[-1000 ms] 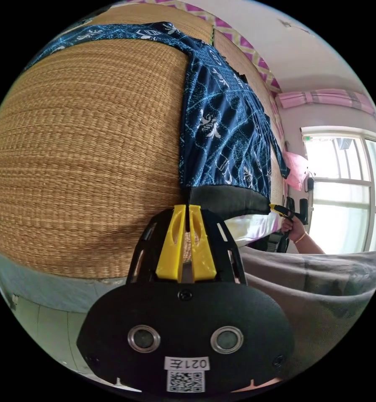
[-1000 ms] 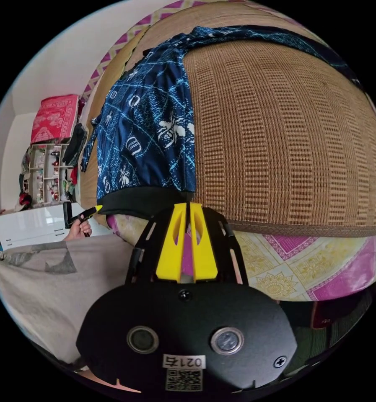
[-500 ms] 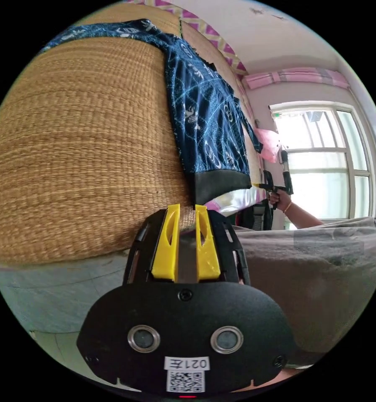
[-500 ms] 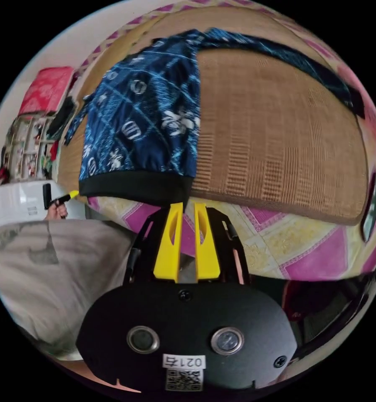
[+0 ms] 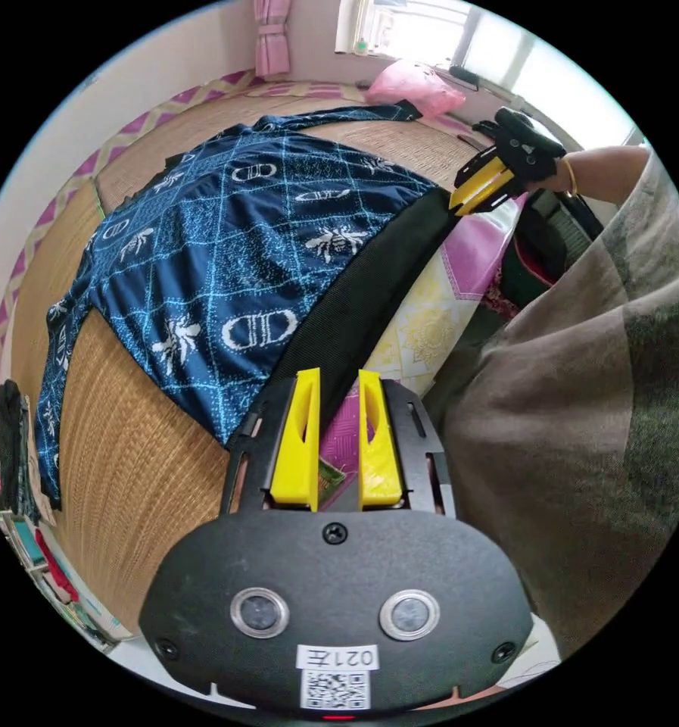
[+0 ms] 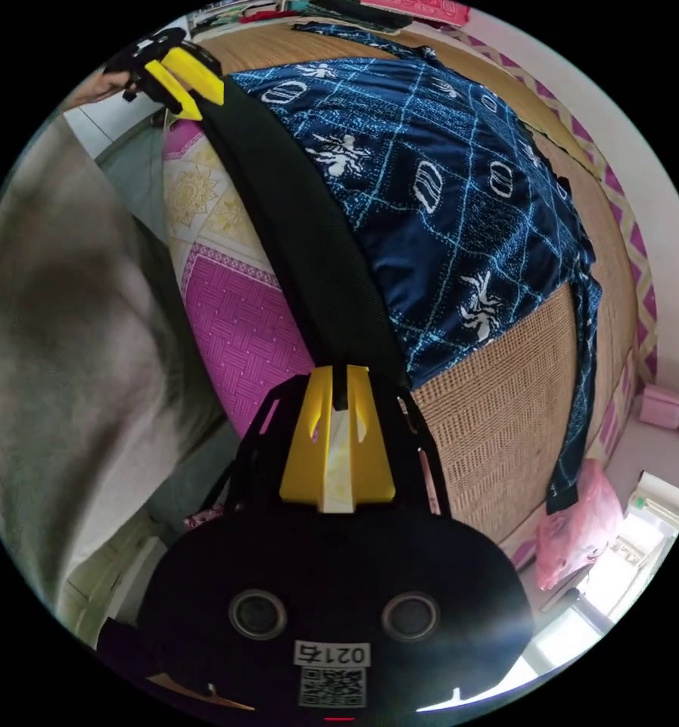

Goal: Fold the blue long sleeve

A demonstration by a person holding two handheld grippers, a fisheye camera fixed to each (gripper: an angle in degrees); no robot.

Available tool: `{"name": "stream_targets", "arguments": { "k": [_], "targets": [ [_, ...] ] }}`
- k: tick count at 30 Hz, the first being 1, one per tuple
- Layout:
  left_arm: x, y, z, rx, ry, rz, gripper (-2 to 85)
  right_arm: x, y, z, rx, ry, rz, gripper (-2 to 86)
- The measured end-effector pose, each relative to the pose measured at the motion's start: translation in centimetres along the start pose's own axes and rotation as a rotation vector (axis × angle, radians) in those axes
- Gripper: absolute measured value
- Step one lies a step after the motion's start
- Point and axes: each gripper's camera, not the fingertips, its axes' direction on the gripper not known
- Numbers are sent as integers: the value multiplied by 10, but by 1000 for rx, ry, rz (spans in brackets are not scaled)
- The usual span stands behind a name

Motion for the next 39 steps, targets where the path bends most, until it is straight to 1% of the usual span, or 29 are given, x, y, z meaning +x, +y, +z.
{"name": "stream_targets", "arguments": {
  "k": [4, 7, 11, 15, 18, 20, 23, 25, 28, 32, 35, 39],
  "targets": [
    [6, -2, 11, -67, -42, -93, 34, 21, 2, 0, 51, -108, 87, -1],
    [12, -3, 14, -108, -58, -116, -2, 35, 8, -6, 86, -177, 119, -5],
    [23, -7, 7, -121, -65, -101, -8, 40, 15, -20, 123, -198, 98, -6],
    [39, -12, -10, -89, -72, -70, -9, 43, 20, -33, 166, -206, 110, -7],
    [50, -16, 3, -139, -180, -69, -6, 43, 17, -23, 146, -204, 117, -7],
    [55, -18, 7, -132, -203, -64, 1, 43, 11, -11, 113, -188, 109, -7],
    [59, -26, 8, -113, -184, -65, 19, 45, 5, -8, 102, -188, 98, -6],
    [59, -33, 9, -102, -150, -52, 47, 47, 3, -7, 98, -186, 91, -6],
    [59, -40, 11, -116, -147, -25, 63, 53, 1, -5, 91, -197, 96, -7],
    [58, -48, 17, -142, -172, 7, 39, 62, 0, -2, 83, -214, 111, -7],
    [54, -54, 18, -156, -160, 17, 1, 66, -2, 1, 74, -210, 108, -7],
    [47, -56, 3, -135, -129, 7, -8, 74, 1, 0, 75, -217, 110, -7]
  ]
}}
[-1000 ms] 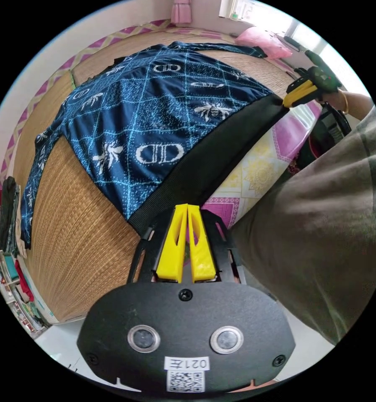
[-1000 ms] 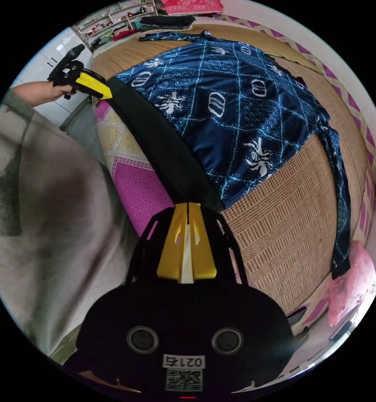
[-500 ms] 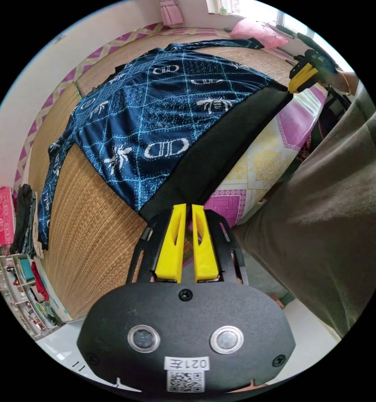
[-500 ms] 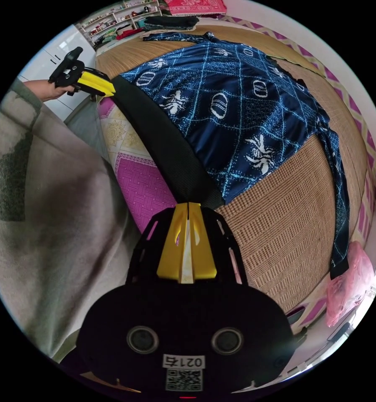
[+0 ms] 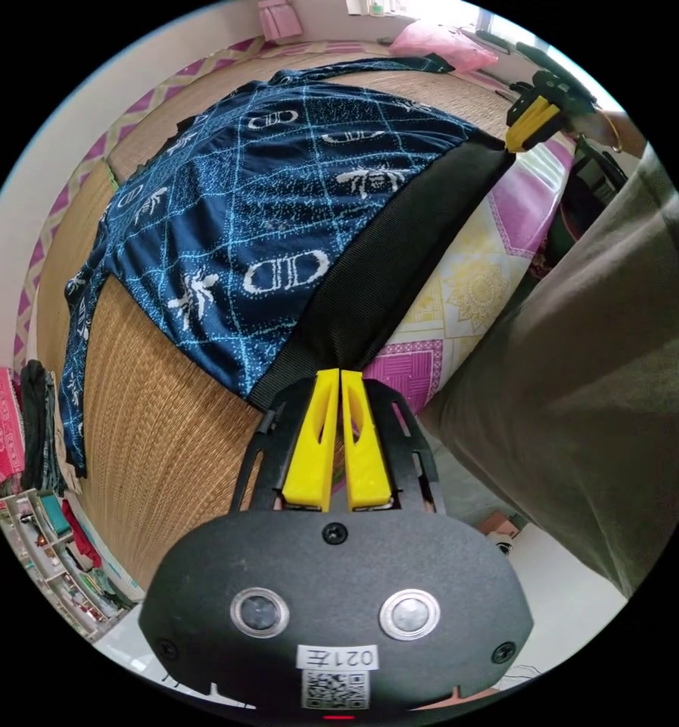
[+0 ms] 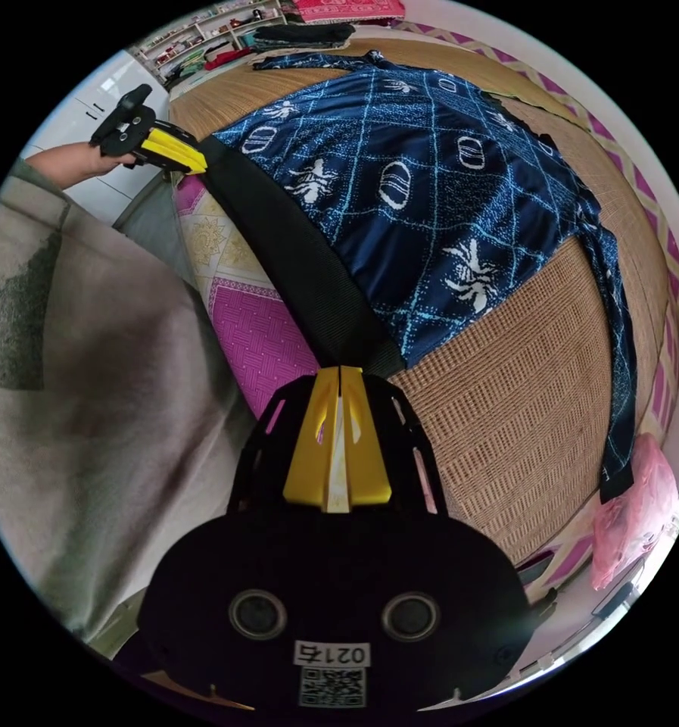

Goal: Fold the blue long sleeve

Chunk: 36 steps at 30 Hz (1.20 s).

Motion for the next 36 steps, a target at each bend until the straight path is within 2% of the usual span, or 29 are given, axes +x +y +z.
{"name": "stream_targets", "arguments": {
  "k": [6, 12, 18, 21, 22, 27, 29, 31, 33, 36],
  "targets": [
    [-9, 20, -36, 85, -1, -21, -9, 8, 19, -24, 75, -2, 11, -7],
    [-23, 22, 6, 20, 72, -102, -10, 15, 22, 27, -46, 65, -41, -7],
    [-46, 32, -13, 61, 179, -179, -9, 50, 31, -8, -25, -93, 40, -5],
    [-44, 31, -9, -99, 180, -72, -10, 61, 23, -35, 16, -174, 35, -5],
    [-45, 28, -13, -104, 157, -55, -10, 63, 17, -43, 48, -170, 33, -4],
    [-86, -9, -38, 161, 156, -303, -10, 78, -10, -15, 51, -62, 70, -7],
    [-98, -29, -19, 107, 194, -347, -10, 86, 0, 29, -89, -57, 68, -7],
    [-101, -36, 17, -70, 205, -341, -10, 103, 25, 24, -27, -116, 144, -7],
    [-105, -22, 16, -7, 214, -355, -10, 119, 49, 22, -39, -208, 192, -6],
    [-111, 1, 20, -33, 235, -401, -10, 131, 94, 21, -96, -234, 196, -2]
  ]
}}
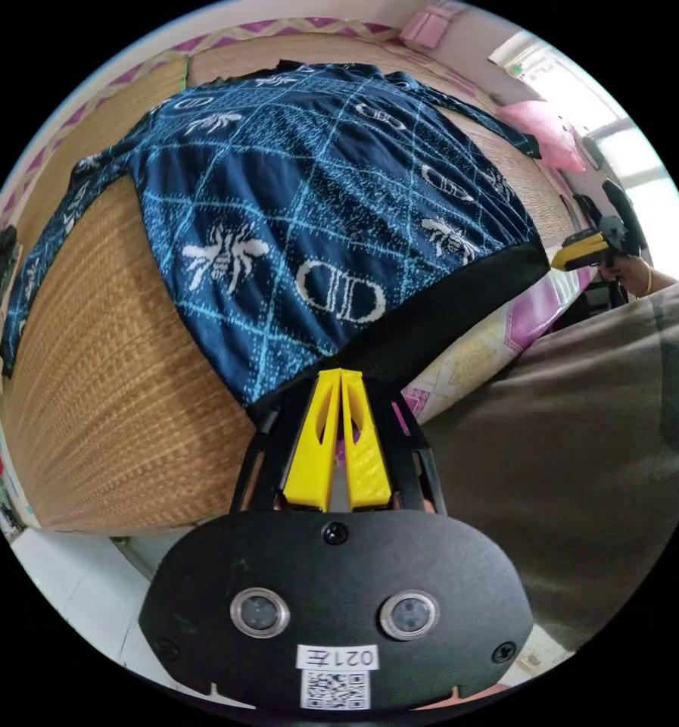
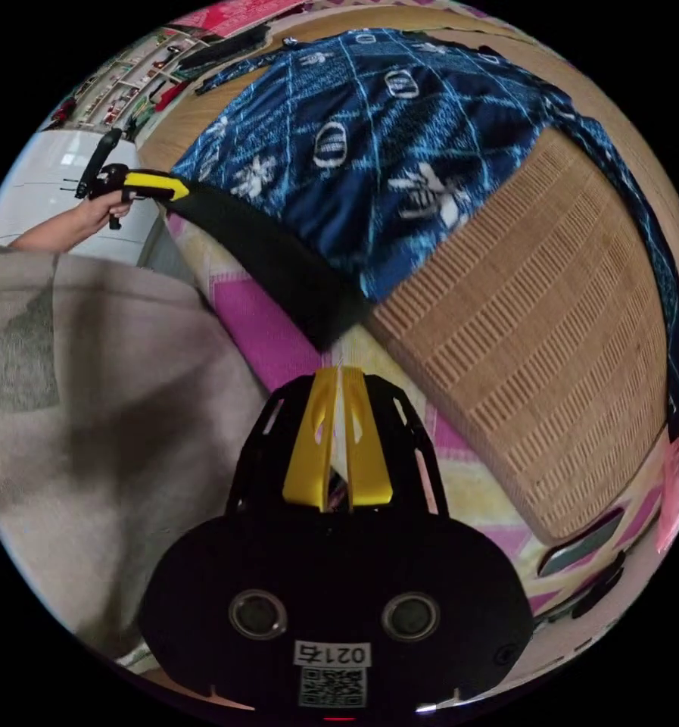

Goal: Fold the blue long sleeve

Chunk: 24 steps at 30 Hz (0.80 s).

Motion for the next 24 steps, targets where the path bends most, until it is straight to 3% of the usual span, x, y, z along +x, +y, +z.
{"name": "stream_targets", "arguments": {
  "k": [3, 6, 11, 16, 19, 24],
  "targets": [
    [-8, 7, -3, -20, 8, -31, -10, 28, 42, -5, -7, -18, 37, -2],
    [-14, 3, -17, 14, 72, -91, -10, 92, 79, -43, 169, -67, 245, 3],
    [-13, -4, -47, 132, 179, -156, -10, 269, 169, -114, 734, -271, 815, 66],
    [6, -9, -69, 126, 112, -173, -10, 380, 248, -75, 1119, -626, 1307, 99],
    [13, -4, -74, 116, 80, -195, -10, 400, 274, -56, 1161, -615, 1451, 112],
    [11, 10, -68, 91, 77, -271, -9, 414, 284, -27, 1152, -672, 1457, 102]
  ]
}}
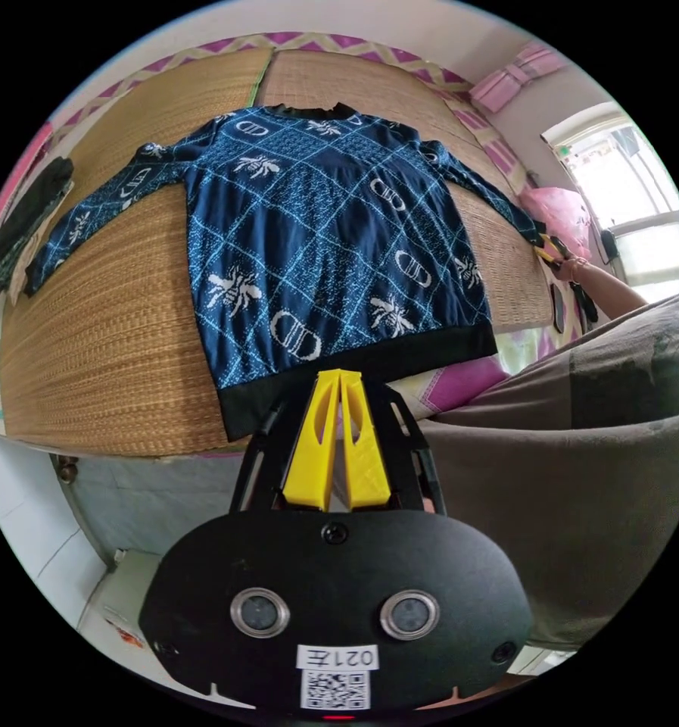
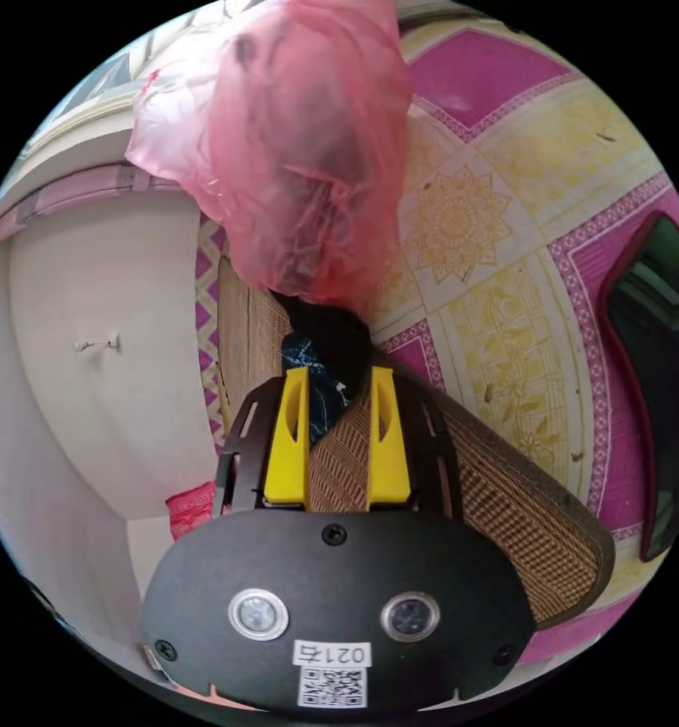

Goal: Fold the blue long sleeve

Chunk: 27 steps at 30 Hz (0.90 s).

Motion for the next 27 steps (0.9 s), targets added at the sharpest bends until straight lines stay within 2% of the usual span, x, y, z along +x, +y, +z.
{"name": "stream_targets", "arguments": {
  "k": [5, 7, 9, 15, 21, 23, 27],
  "targets": [
    [-9, 5, 3, -14, -22, -19, -9, 20, -2, -19, 71, -143, -23, 29],
    [-23, 9, -7, 45, 4, -74, -9, 8, 0, -28, 81, -163, -78, 20],
    [-36, 13, -15, 104, 37, -118, -9, -18, 7, -39, 84, -193, -172, 15],
    [-90, 19, -24, 226, 165, -169, -9, -168, 71, -52, -54, -336, -630, 11],
    [-153, 15, -21, 305, 347, -136, -9, -325, 234, 8, -234, -332, -1016, 10],
    [-173, 15, -24, 315, 382, -105, -9, -370, 329, 61, -313, -254, -1169, 10],
    [-233, 28, -38, 325, 422, -72, -9, -402, 477, 158, -432, -136, -1340, 10]
  ]
}}
